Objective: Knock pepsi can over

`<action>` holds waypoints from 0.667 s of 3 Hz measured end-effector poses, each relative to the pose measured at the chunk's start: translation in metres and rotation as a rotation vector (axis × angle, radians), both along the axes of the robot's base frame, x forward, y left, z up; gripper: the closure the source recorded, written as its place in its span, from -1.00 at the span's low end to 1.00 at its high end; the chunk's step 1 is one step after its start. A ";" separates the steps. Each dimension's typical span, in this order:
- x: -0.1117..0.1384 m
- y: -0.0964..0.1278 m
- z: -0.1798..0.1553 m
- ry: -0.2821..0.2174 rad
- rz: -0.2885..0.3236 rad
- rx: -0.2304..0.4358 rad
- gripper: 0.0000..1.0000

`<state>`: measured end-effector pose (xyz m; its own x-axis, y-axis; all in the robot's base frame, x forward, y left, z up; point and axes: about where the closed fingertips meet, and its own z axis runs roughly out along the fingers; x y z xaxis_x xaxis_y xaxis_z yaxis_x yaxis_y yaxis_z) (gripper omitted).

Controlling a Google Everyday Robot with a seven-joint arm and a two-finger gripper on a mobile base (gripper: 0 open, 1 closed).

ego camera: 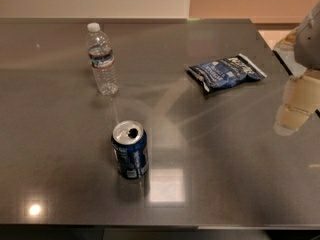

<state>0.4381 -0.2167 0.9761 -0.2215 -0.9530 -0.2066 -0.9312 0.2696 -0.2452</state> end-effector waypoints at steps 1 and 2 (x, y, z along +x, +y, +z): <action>0.000 0.001 0.001 -0.004 0.002 0.003 -1.00; 0.000 0.016 -0.003 -0.005 0.032 0.044 -1.00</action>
Offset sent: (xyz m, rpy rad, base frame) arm -0.0008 0.0353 -0.0123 0.1044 0.0144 0.0775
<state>0.4381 -0.2009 0.9734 -0.1896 -0.9496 -0.2495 -0.9384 0.2501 -0.2385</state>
